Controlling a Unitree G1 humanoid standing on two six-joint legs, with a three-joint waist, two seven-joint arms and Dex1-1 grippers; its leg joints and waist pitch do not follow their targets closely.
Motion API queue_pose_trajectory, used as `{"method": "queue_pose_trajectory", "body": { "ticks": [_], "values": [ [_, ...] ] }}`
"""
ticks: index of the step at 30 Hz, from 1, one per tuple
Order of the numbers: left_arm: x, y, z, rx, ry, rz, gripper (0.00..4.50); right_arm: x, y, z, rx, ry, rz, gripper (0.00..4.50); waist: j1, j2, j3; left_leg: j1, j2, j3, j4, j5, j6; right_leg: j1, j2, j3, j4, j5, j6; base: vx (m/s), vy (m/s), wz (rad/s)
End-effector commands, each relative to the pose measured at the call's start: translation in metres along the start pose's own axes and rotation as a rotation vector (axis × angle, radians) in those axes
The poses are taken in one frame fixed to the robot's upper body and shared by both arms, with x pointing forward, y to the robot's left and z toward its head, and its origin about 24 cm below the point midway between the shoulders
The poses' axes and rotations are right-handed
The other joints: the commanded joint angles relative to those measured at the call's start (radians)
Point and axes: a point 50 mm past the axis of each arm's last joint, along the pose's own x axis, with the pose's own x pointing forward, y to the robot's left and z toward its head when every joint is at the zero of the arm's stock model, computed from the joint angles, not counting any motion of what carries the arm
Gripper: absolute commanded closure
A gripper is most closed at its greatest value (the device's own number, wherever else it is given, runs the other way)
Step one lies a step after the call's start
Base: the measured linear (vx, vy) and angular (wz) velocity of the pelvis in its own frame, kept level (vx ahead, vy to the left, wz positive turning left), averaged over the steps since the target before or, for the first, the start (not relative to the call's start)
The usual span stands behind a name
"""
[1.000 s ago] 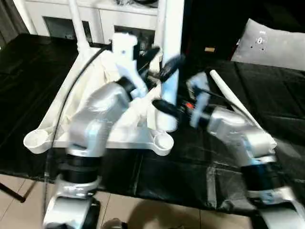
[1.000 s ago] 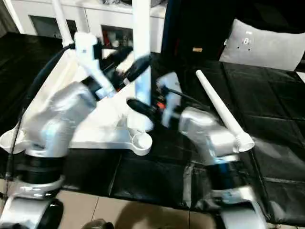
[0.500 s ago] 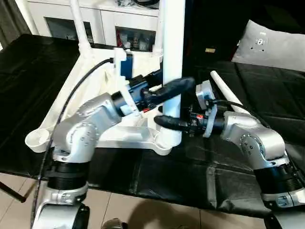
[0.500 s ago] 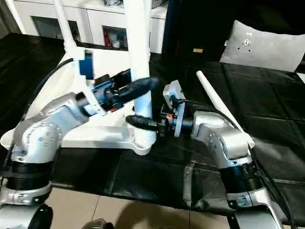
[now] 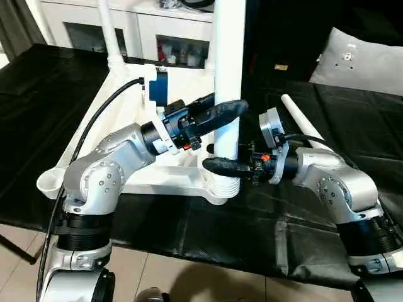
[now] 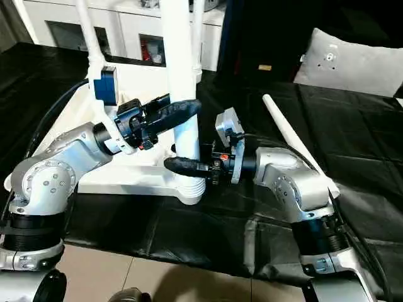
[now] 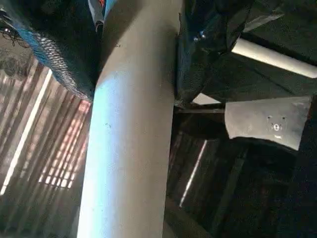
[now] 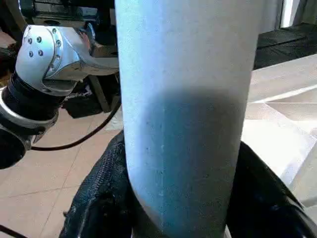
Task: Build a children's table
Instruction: Pick table leg
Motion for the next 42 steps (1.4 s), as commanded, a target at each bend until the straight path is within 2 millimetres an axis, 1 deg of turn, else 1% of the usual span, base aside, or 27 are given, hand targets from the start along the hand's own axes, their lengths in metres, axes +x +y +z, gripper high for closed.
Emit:
{"method": "queue_pose_trajectory", "body": {
  "ticks": [1, 2, 6, 8, 9, 10, 12, 13, 14, 15, 16, 17, 18, 19, 21, 22, 23, 24, 26, 27, 28, 29, 30, 35, 37, 38, 42],
  "values": [
    [0.006, -0.004, -0.002, -0.028, 0.0, -0.045, 2.64, -0.002, -0.001, 0.003, -0.023, 0.007, -0.017, 2.62, -0.002, 0.01, -0.074, 0.026, 0.073, -0.023, -0.07, -0.119, 0.007, 0.046, -0.087, 0.047, -0.064, -0.024, -0.27, 0.0, 0.0, 0.0],
    [0.005, -0.004, -0.002, -0.029, -0.003, -0.037, 2.65, -0.002, -0.001, 0.003, -0.03, 0.012, -0.024, 2.62, -0.001, 0.012, -0.074, 0.026, 0.074, -0.024, -0.07, -0.116, 0.007, 0.047, -0.087, 0.047, -0.063, -0.018, -0.271, 0.0, 0.0, 0.0],
    [0.005, -0.001, -0.002, -0.034, -0.008, -0.012, 2.66, -0.002, -0.003, 0.003, -0.042, 0.014, -0.047, 2.62, -0.001, 0.01, -0.074, 0.025, 0.073, -0.023, -0.07, -0.119, 0.005, 0.048, -0.087, 0.047, -0.063, -0.022, -0.27, 0.0, 0.0, 0.0],
    [0.005, 0.004, -0.003, -0.04, -0.015, 0.034, 2.66, -0.003, -0.007, 0.003, -0.037, 0.011, -0.091, 2.62, -0.001, 0.009, -0.074, 0.025, 0.072, -0.023, -0.069, -0.115, 0.006, 0.048, -0.087, 0.048, -0.064, -0.022, -0.268, 0.0, 0.0, 0.0],
    [0.005, 0.004, -0.003, -0.04, -0.015, 0.034, 2.66, -0.003, -0.007, 0.003, -0.037, 0.011, -0.091, 2.62, -0.003, 0.012, -0.074, 0.025, 0.072, -0.024, -0.07, -0.117, 0.005, 0.048, -0.086, 0.047, -0.064, -0.02, -0.27, 0.0, 0.0, 0.0],
    [0.005, 0.005, -0.003, -0.039, -0.017, 0.045, 2.66, -0.004, -0.009, 0.003, -0.028, 0.006, -0.105, 2.27, -0.002, 0.011, -0.074, 0.025, 0.072, -0.023, -0.069, -0.118, 0.005, 0.048, -0.087, 0.047, -0.065, -0.02, -0.269, 0.0, 0.0, 0.0],
    [0.006, 0.008, -0.003, -0.032, -0.019, 0.078, 2.66, -0.004, -0.011, 0.005, -0.015, -0.009, -0.123, 1.92, -0.002, 0.011, -0.076, 0.025, 0.073, -0.024, -0.069, -0.116, 0.004, 0.049, -0.086, 0.047, -0.063, -0.016, -0.268, 0.0, 0.0, 0.0],
    [0.006, 0.014, -0.002, -0.028, -0.022, 0.129, 2.66, -0.005, -0.013, 0.008, -0.015, -0.023, -0.136, 1.89, -0.003, 0.011, -0.075, 0.025, 0.072, -0.024, -0.069, -0.115, 0.004, 0.047, -0.085, 0.048, -0.063, -0.014, -0.267, 0.0, 0.0, 0.0],
    [0.006, 0.014, -0.002, -0.028, -0.022, 0.129, 2.66, -0.005, -0.013, 0.008, -0.015, -0.023, -0.136, 1.82, -0.002, 0.011, -0.075, 0.027, 0.071, -0.023, -0.068, -0.12, 0.002, 0.047, -0.086, 0.047, -0.065, -0.021, -0.268, 0.0, 0.0, 0.0],
    [0.005, 0.017, -0.002, -0.025, -0.023, 0.163, 2.67, -0.005, -0.013, 0.01, -0.018, -0.031, -0.143, 1.7, -0.002, 0.01, -0.075, 0.024, 0.072, -0.024, -0.069, -0.123, -0.001, 0.05, -0.088, 0.047, -0.065, -0.033, -0.266, 0.0, 0.0, 0.0],
    [0.005, 0.022, -0.001, -0.022, -0.03, 0.211, 2.68, -0.006, -0.016, 0.011, -0.024, -0.037, -0.166, 1.57, -0.002, 0.009, -0.075, 0.024, 0.072, -0.024, -0.069, -0.123, -0.001, 0.05, -0.087, 0.047, -0.066, -0.034, -0.265, 0.0, 0.0, 0.0],
    [0.004, 0.027, 0.001, -0.014, -0.032, 0.262, 2.68, -0.007, -0.019, 0.012, -0.051, -0.042, -0.21, 1.57, -0.003, 0.008, -0.075, 0.026, 0.072, -0.024, -0.069, -0.123, -0.003, 0.048, -0.086, 0.047, -0.066, -0.034, -0.262, 0.0, 0.0, 0.0],
    [0.004, 0.027, 0.001, -0.013, -0.032, 0.266, 2.68, -0.007, -0.019, 0.012, -0.051, -0.042, -0.212, 1.5, -0.002, 0.009, -0.075, 0.025, 0.073, -0.024, -0.068, -0.121, -0.004, 0.048, -0.087, 0.048, -0.065, -0.031, -0.259, 0.0, 0.0, 0.0],
    [0.002, 0.033, 0.003, 0.002, -0.025, 0.345, 2.69, -0.01, -0.022, 0.014, -0.059, -0.057, -0.254, 1.45, -0.002, 0.009, -0.076, 0.025, 0.073, -0.025, -0.068, -0.113, -0.004, 0.049, -0.088, 0.048, -0.063, -0.021, -0.254, 0.0, 0.0, 0.0],
    [-0.001, 0.038, 0.004, -0.008, -0.017, 0.433, 2.69, -0.014, -0.023, 0.014, -0.079, -0.051, -0.287, 1.14, -0.001, 0.019, -0.078, 0.024, 0.072, -0.027, -0.066, -0.104, -0.006, 0.05, -0.087, 0.047, -0.06, 0.007, -0.255, 0.0, 0.0, 0.0],
    [-0.002, 0.039, 0.004, -0.015, -0.015, 0.457, 2.69, -0.016, -0.022, 0.015, -0.089, -0.051, -0.291, 1.06, -0.002, 0.015, -0.078, 0.024, 0.072, -0.026, -0.067, -0.106, -0.004, 0.051, -0.086, 0.046, -0.062, 0.013, -0.256, 0.0, 0.0, 0.0],
    [-0.003, 0.04, 0.004, -0.022, -0.021, 0.482, 2.69, -0.019, -0.023, 0.017, -0.085, -0.079, -0.325, 1.06, 0.0, 0.019, -0.078, 0.023, 0.071, -0.027, -0.066, -0.102, 0.0, 0.052, -0.087, 0.046, -0.059, 0.027, -0.262, 0.0, 0.0, 0.0],
    [-0.004, 0.04, 0.004, -0.025, -0.024, 0.493, 2.69, -0.02, -0.023, 0.019, -0.081, -0.096, -0.344, 0.94, 0.0, 0.015, -0.079, 0.023, 0.07, -0.026, -0.065, -0.093, 0.005, 0.052, -0.086, 0.046, -0.058, 0.04, -0.265, 0.0, 0.0, 0.0],
    [-0.004, 0.041, 0.005, -0.018, -0.025, 0.523, 2.69, -0.025, -0.024, 0.022, -0.052, -0.116, -0.381, 0.71, 0.002, 0.015, -0.078, 0.023, 0.07, -0.025, -0.064, -0.092, 0.011, 0.051, -0.086, 0.046, -0.06, 0.035, -0.271, 0.0, 0.0, 0.0],
    [-0.004, 0.042, 0.005, -0.017, -0.024, 0.531, 2.69, -0.026, -0.024, 0.023, -0.045, -0.116, -0.385, 0.65, 0.004, 0.009, -0.077, 0.023, 0.07, -0.025, -0.066, -0.092, 0.014, 0.053, -0.086, 0.046, -0.06, 0.023, -0.27, 0.0, 0.0, 0.0],
    [-0.004, 0.042, 0.005, -0.016, -0.023, 0.537, 2.69, -0.027, -0.024, 0.023, -0.041, -0.116, -0.387, 0.65, 0.003, -0.001, -0.077, 0.023, 0.071, -0.024, -0.067, -0.092, 0.018, 0.053, -0.085, 0.045, -0.062, 0.014, -0.268, 0.0, 0.0, 0.0],
    [-0.004, 0.042, 0.005, -0.015, -0.022, 0.546, 2.69, -0.029, -0.023, 0.023, -0.035, -0.113, -0.399, 0.42, 0.005, 0.004, -0.076, 0.023, 0.071, -0.025, -0.067, -0.095, 0.018, 0.051, -0.087, 0.045, -0.062, -0.008, -0.264, 0.0, 0.0, 0.0],
    [-0.004, 0.042, 0.005, -0.016, -0.02, 0.55, 2.69, -0.029, -0.023, 0.022, -0.021, -0.113, -0.403, 0.34, 0.005, 0.002, -0.075, 0.023, 0.071, -0.024, -0.067, -0.093, 0.018, 0.051, -0.088, 0.046, -0.064, -0.021, -0.257, 0.0, 0.0, 0.0],
    [-0.003, 0.039, 0.004, -0.018, -0.01, 0.559, 2.69, -0.028, -0.019, 0.016, -0.027, -0.11, -0.411, 0.31, 0.006, 0.005, -0.074, 0.023, 0.072, -0.024, -0.067, -0.097, 0.012, 0.048, -0.089, 0.046, -0.066, -0.035, -0.249, 0.0, 0.0, 0.0],
    [-0.001, 0.036, 0.006, -0.01, -0.002, 0.552, 2.69, -0.026, -0.018, 0.012, -0.01, -0.097, -0.414, 0.31, 0.004, 0.01, -0.075, 0.023, 0.072, -0.025, -0.068, -0.101, 0.009, 0.047, -0.088, 0.045, -0.066, -0.033, -0.25, 0.0, 0.0, 0.0],
    [-0.001, 0.036, 0.006, -0.009, -0.001, 0.551, 2.69, -0.026, -0.018, 0.012, -0.01, -0.097, -0.415, 0.31, 0.004, 0.008, -0.075, 0.023, 0.071, -0.025, -0.067, -0.1, 0.009, 0.047, -0.087, 0.045, -0.066, -0.031, -0.249, 0.0, 0.0, 0.0],
    [0.005, 0.032, 0.01, 0.007, -0.011, 0.501, 2.69, -0.025, -0.018, 0.013, -0.005, -0.096, -0.418, 0.31, 0.004, 0.01, -0.074, 0.022, 0.07, -0.026, -0.069, -0.109, 0.004, 0.048, -0.088, 0.046, -0.068, -0.045, -0.245, 0.0, 0.0, 0.0]
  ]
}}
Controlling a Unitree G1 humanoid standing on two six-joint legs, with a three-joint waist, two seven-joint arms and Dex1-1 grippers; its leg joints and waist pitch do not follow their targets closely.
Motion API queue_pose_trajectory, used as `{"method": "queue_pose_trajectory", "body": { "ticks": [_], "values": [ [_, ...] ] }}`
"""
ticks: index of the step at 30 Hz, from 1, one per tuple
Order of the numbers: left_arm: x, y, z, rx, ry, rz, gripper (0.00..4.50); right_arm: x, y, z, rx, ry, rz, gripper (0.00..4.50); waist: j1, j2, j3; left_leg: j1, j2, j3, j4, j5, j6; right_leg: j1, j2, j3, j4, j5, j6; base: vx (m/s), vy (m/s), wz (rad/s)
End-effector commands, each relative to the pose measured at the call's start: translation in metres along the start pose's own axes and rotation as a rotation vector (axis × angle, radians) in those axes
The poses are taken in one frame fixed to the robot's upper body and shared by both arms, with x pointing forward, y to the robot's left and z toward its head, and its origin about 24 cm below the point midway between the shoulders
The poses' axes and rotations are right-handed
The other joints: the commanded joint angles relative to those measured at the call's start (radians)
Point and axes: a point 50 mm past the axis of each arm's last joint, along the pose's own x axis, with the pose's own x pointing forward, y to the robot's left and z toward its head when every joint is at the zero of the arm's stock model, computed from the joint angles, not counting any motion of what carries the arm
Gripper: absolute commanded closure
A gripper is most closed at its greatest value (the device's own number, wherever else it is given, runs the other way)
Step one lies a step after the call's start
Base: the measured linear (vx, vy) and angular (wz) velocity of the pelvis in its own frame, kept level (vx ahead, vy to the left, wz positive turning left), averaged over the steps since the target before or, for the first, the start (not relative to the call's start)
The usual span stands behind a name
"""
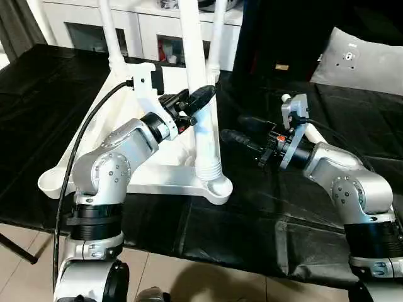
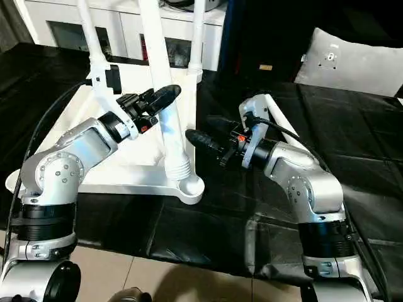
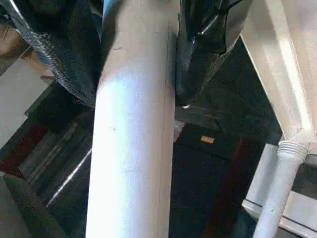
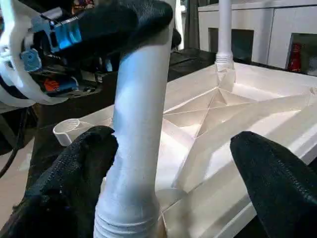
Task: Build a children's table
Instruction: Pick table leg
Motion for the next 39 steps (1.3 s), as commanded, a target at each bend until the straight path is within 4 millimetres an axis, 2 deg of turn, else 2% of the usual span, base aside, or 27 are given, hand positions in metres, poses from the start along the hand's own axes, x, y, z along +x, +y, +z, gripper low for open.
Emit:
{"method": "queue_pose_trajectory", "body": {
  "ticks": [1, 4, 7, 10, 12, 19, 24, 29, 30, 39],
  "values": [
    [0.004, -0.013, 0.01, 0.033, -0.021, -0.075, 2.69, 0.0, 0.002, 0.004, -0.009, -0.003, 0.004, 0.31, 0.002, 0.008, -0.075, 0.023, 0.071, -0.026, -0.07, -0.112, 0.002, 0.047, -0.088, 0.046, -0.069, -0.045, -0.245, 0.0, 0.0, 0.0],
    [0.004, -0.016, 0.009, 0.05, -0.007, -0.099, 2.69, 0.0, 0.003, 0.004, -0.021, 0.001, 0.024, 0.31, 0.002, 0.008, -0.075, 0.023, 0.07, -0.026, -0.07, -0.113, 0.001, 0.047, -0.088, 0.046, -0.068, -0.041, -0.244, 0.0, 0.0, 0.0],
    [0.002, -0.028, 0.009, 0.197, 0.017, -0.233, 2.69, 0.001, 0.003, 0.004, -0.037, 0.038, 0.08, 0.31, 0.003, 0.01, -0.074, 0.023, 0.071, -0.027, -0.072, -0.117, 0.002, 0.046, -0.087, 0.046, -0.068, -0.048, -0.236, 0.0, 0.0, 0.0],
    [0.0, -0.038, 0.009, 0.26, 0.023, -0.323, 2.69, 0.002, 0.005, 0.002, -0.032, 0.087, 0.137, 0.31, 0.002, 0.011, -0.073, 0.024, 0.072, -0.027, -0.072, -0.121, -0.001, 0.046, -0.088, 0.046, -0.067, -0.046, -0.242, 0.0, 0.0, 0.0],
    [0.001, -0.042, 0.009, 0.278, 0.022, -0.363, 2.69, 0.004, 0.008, 0.001, -0.036, 0.116, 0.185, 0.31, 0.0, 0.008, -0.072, 0.023, 0.072, -0.025, -0.072, -0.126, 0.0, 0.047, -0.088, 0.047, -0.068, -0.05, -0.246, 0.0, 0.0, 0.0],
    [0.003, -0.048, 0.008, 0.297, 0.02, -0.399, 2.69, 0.01, 0.007, -0.001, -0.058, 0.139, 0.209, 0.31, -0.001, 0.002, -0.073, 0.022, 0.07, -0.023, -0.07, -0.118, -0.002, 0.048, -0.089, 0.048, -0.067, -0.059, -0.252, 0.0, 0.0, 0.0],
    [0.002, -0.05, 0.005, 0.317, 0.024, -0.418, 2.69, 0.013, 0.009, -0.004, -0.064, 0.152, 0.229, 0.31, -0.001, 0.002, -0.075, 0.022, 0.072, -0.024, -0.069, -0.103, 0.009, 0.047, -0.088, 0.047, -0.064, -0.031, -0.252, 0.0, 0.0, 0.0],
    [0.002, -0.052, 0.004, 0.324, 0.03, -0.43, 2.69, 0.016, 0.01, -0.005, -0.055, 0.144, 0.237, 0.31, -0.001, 0.005, -0.073, 0.023, 0.073, -0.024, -0.07, -0.122, 0.001, 0.046, -0.089, 0.047, -0.066, -0.057, -0.258, 0.0, 0.0, 0.0],
    [0.002, -0.053, 0.004, 0.325, 0.03, -0.433, 2.69, 0.018, 0.01, -0.006, -0.054, 0.142, 0.24, 0.58, -0.001, 0.004, -0.074, 0.024, 0.073, -0.024, -0.07, -0.121, 0.0, 0.046, -0.088, 0.047, -0.065, -0.054, -0.258, 0.0, 0.0, 0.0],
    [0.002, -0.055, 0.003, 0.325, 0.028, -0.442, 2.69, 0.021, 0.009, -0.007, -0.037, 0.119, 0.235, 1.19, -0.001, 0.005, -0.075, 0.023, 0.072, -0.024, -0.07, -0.113, 0.002, 0.047, -0.088, 0.047, -0.064, -0.033, -0.258, 0.0, 0.0, 0.0]
  ]
}}
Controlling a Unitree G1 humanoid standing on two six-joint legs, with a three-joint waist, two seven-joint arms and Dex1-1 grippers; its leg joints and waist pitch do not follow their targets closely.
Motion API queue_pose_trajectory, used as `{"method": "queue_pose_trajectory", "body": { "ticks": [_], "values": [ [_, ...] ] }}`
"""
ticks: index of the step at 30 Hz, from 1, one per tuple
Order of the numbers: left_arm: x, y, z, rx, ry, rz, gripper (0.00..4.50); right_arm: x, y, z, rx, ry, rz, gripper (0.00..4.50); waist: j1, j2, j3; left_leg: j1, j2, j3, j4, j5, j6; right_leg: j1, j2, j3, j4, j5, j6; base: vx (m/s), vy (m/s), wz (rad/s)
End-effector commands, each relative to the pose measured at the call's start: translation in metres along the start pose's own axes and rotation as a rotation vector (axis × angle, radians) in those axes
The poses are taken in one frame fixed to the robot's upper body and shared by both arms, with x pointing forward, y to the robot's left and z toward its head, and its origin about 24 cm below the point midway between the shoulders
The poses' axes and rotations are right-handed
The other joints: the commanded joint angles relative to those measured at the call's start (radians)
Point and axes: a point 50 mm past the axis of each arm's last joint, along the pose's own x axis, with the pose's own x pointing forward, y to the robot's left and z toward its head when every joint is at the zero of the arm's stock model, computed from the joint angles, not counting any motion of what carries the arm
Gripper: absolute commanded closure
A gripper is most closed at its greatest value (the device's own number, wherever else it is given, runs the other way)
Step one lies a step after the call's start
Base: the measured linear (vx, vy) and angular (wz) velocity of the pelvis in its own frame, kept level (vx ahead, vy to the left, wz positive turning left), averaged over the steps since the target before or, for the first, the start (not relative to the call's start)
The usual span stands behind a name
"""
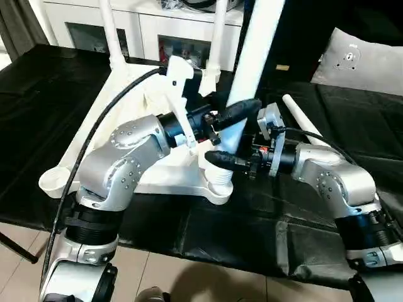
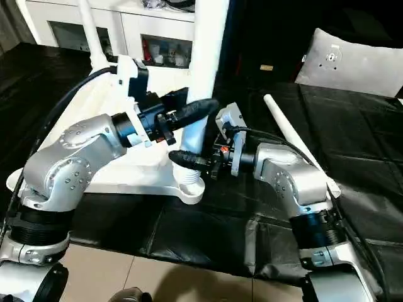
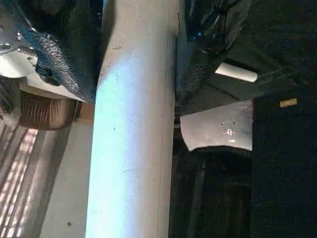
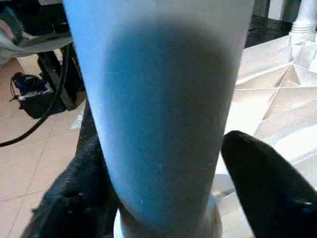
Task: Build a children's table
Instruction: Pick table leg
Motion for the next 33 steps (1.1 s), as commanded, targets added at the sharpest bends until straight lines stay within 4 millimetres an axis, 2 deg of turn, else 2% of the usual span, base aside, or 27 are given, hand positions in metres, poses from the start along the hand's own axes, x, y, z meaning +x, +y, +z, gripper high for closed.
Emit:
{"method": "queue_pose_trajectory", "body": {
  "ticks": [1, 4, 5, 14, 23, 24, 29, 30, 33],
  "values": [
    [0.002, -0.006, 0.004, 0.029, -0.013, -0.023, 2.69, 0.0, -0.002, 0.007, -0.024, -0.014, -0.009, 1.43, 0.0, 0.004, -0.075, 0.023, 0.072, -0.024, -0.07, -0.112, 0.003, 0.047, -0.088, 0.047, -0.064, -0.032, -0.259, 0.0, 0.0, 0.0],
    [0.002, -0.007, 0.004, 0.027, -0.014, -0.025, 2.69, 0.001, -0.002, 0.008, -0.019, -0.022, -0.002, 1.56, 0.0, 0.004, -0.075, 0.022, 0.071, -0.024, -0.07, -0.112, 0.005, 0.048, -0.088, 0.047, -0.064, -0.032, -0.258, 0.0, 0.0, 0.0],
    [0.002, -0.007, 0.004, 0.026, -0.014, -0.025, 2.69, 0.001, -0.002, 0.008, -0.019, -0.026, 0.002, 1.75, 0.0, 0.004, -0.075, 0.022, 0.072, -0.024, -0.07, -0.112, 0.005, 0.048, -0.089, 0.047, -0.064, -0.033, -0.257, 0.0, 0.0, 0.0],
    [0.003, -0.008, 0.003, 0.022, -0.015, -0.03, 2.69, 0.002, 0.002, 0.008, -0.013, -0.047, 0.027, 2.46, 0.0, 0.006, -0.075, 0.023, 0.072, -0.025, -0.07, -0.114, 0.002, 0.047, -0.088, 0.046, -0.062, -0.026, -0.259, 0.0, 0.0, 0.0],
    [0.004, -0.011, 0.004, -0.016, -0.024, -0.056, 2.69, 0.003, 0.001, 0.004, -0.014, -0.039, 0.025, 2.57, 0.0, 0.006, -0.075, 0.023, 0.072, -0.024, -0.07, -0.111, 0.003, 0.047, -0.088, 0.047, -0.063, -0.028, -0.258, 0.0, 0.0, 0.0],
    [0.004, -0.013, 0.006, -0.032, -0.038, -0.071, 2.13, 0.003, 0.0, 0.003, -0.015, -0.035, 0.015, 2.57, 0.0, 0.006, -0.075, 0.022, 0.072, -0.024, -0.07, -0.111, 0.003, 0.047, -0.088, 0.046, -0.063, -0.028, -0.26, 0.0, 0.0, 0.0],
    [0.007, -0.027, 0.01, -0.087, -0.087, -0.156, 1.78, 0.007, -0.001, -0.002, -0.01, -0.02, -0.009, 2.57, 0.0, 0.007, -0.075, 0.021, 0.072, -0.023, -0.069, -0.114, 0.002, 0.047, -0.089, 0.046, -0.062, -0.02, -0.273, 0.0, 0.0, 0.0],
    [0.009, -0.029, 0.01, -0.089, -0.091, -0.161, 1.54, 0.008, 0.0, -0.003, -0.011, -0.015, -0.011, 2.57, 0.0, 0.006, -0.075, 0.023, 0.073, -0.024, -0.07, -0.119, 0.004, 0.047, -0.088, 0.046, -0.063, -0.025, -0.27, 0.0, 0.0, 0.0],
    [0.013, -0.035, 0.007, -0.083, -0.082, -0.173, 1.46, 0.01, 0.001, -0.005, -0.01, -0.013, -0.017, 2.57, -0.001, 0.007, -0.074, 0.022, 0.073, -0.024, -0.072, -0.128, 0.0, 0.048, -0.087, 0.047, -0.065, -0.043, -0.26, 0.0, 0.0, 0.0]
  ]
}}
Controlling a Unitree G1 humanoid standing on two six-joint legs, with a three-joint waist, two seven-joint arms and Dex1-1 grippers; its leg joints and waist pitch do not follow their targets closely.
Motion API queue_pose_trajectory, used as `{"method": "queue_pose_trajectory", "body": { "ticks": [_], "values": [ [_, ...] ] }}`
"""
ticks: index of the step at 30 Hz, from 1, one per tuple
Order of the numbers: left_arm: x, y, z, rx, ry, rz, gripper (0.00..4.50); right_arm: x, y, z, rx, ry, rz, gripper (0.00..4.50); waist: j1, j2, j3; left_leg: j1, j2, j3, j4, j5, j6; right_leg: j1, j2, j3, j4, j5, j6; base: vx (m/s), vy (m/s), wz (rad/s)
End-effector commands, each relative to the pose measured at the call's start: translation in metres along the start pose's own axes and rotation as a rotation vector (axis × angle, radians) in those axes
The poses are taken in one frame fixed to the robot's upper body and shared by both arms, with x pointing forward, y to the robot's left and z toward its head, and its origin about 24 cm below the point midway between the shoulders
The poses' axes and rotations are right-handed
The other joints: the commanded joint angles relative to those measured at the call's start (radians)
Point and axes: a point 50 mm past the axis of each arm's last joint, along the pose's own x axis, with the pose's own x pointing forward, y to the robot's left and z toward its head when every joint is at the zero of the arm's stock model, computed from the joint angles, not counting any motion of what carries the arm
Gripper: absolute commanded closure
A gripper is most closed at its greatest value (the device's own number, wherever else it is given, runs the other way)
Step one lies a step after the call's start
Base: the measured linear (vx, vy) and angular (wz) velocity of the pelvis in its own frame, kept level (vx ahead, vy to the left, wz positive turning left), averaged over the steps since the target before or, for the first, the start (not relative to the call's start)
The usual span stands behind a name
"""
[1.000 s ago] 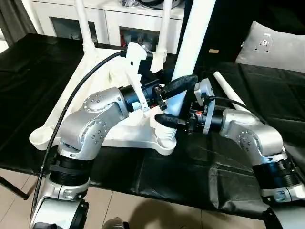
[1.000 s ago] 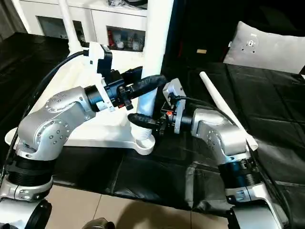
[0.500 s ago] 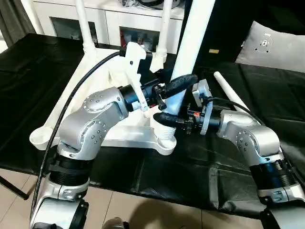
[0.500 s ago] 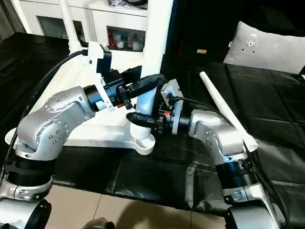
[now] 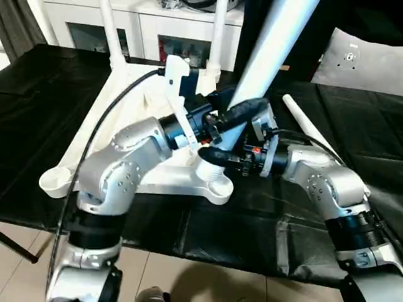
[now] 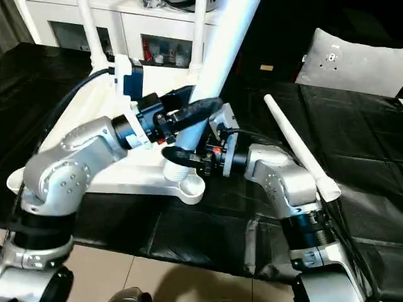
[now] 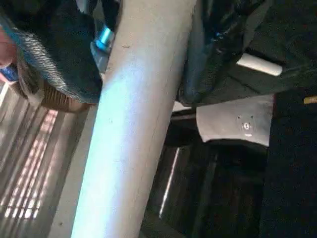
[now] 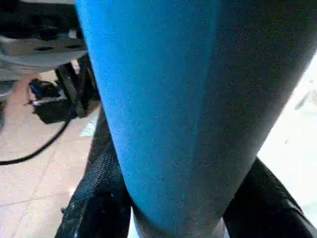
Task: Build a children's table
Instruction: Pick table leg
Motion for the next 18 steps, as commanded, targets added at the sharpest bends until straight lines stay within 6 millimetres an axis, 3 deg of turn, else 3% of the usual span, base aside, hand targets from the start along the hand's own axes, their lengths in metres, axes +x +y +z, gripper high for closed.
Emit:
{"method": "queue_pose_trajectory", "body": {
  "ticks": [1, 4, 7, 8, 10, 11, 16, 18],
  "values": [
    [0.015, -0.024, 0.002, 0.017, -0.01, -0.129, 1.24, -0.001, -0.005, -0.007, 0.018, 0.034, -0.067, 2.58, -0.001, 0.007, -0.074, 0.023, 0.072, -0.024, -0.071, -0.132, -0.003, 0.046, -0.086, 0.047, -0.067, -0.053, -0.255, 0.0, 0.0, 0.0],
    [0.018, -0.028, 0.0, 0.008, -0.021, -0.129, 1.04, 0.001, -0.005, -0.009, 0.014, 0.029, -0.08, 2.58, -0.001, 0.01, -0.074, 0.023, 0.073, -0.025, -0.071, -0.133, -0.007, 0.047, -0.088, 0.047, -0.067, -0.056, -0.251, 0.0, 0.0, 0.0],
    [0.018, -0.026, 0.005, -0.039, -0.083, -0.116, 0.67, 0.002, -0.006, -0.011, 0.03, 0.003, -0.109, 2.58, -0.002, 0.006, -0.075, 0.021, 0.072, -0.024, -0.07, -0.121, -0.004, 0.048, -0.088, 0.048, -0.066, -0.031, -0.255, 0.0, 0.0, 0.0],
    [0.017, -0.025, 0.006, -0.05, -0.093, -0.114, 0.59, 0.001, -0.006, -0.012, 0.035, -0.001, -0.113, 2.58, -0.003, -0.001, -0.075, 0.021, 0.072, -0.023, -0.071, -0.119, 0.002, 0.048, -0.086, 0.048, -0.067, -0.031, -0.255, 0.0, 0.0, 0.0],
    [0.015, -0.024, 0.008, -0.077, -0.137, -0.111, 0.57, 0.001, -0.006, -0.013, 0.05, -0.019, -0.124, 2.58, -0.001, -0.002, -0.074, 0.021, 0.071, -0.023, -0.07, -0.113, 0.007, 0.048, -0.089, 0.048, -0.066, -0.039, -0.256, 0.0, 0.0, 0.0],
    [0.012, -0.022, 0.011, -0.113, -0.184, -0.11, 0.57, 0.0, -0.005, -0.015, 0.063, -0.038, -0.131, 2.58, -0.001, -0.007, -0.073, 0.019, 0.071, -0.021, -0.069, -0.107, 0.011, 0.049, -0.09, 0.049, -0.066, -0.042, -0.259, 0.0, 0.0, 0.0],
    [0.001, -0.012, 0.016, -0.209, -0.308, -0.046, 0.57, -0.004, -0.001, -0.019, 0.094, -0.111, -0.17, 2.59, -0.002, -0.006, -0.073, 0.019, 0.073, -0.021, -0.07, -0.122, 0.011, 0.046, -0.088, 0.048, -0.07, -0.063, -0.26, 0.0, 0.0, 0.0],
    [-0.01, -0.002, 0.012, -0.206, -0.298, 0.044, 0.57, -0.009, 0.0, -0.022, 0.1, -0.143, -0.236, 2.59, -0.006, 0.009, -0.07, 0.021, 0.071, -0.023, -0.073, -0.149, 0.001, 0.044, -0.084, 0.049, -0.076, -0.097, -0.236, 0.0, 0.0, 0.0]
  ]
}}
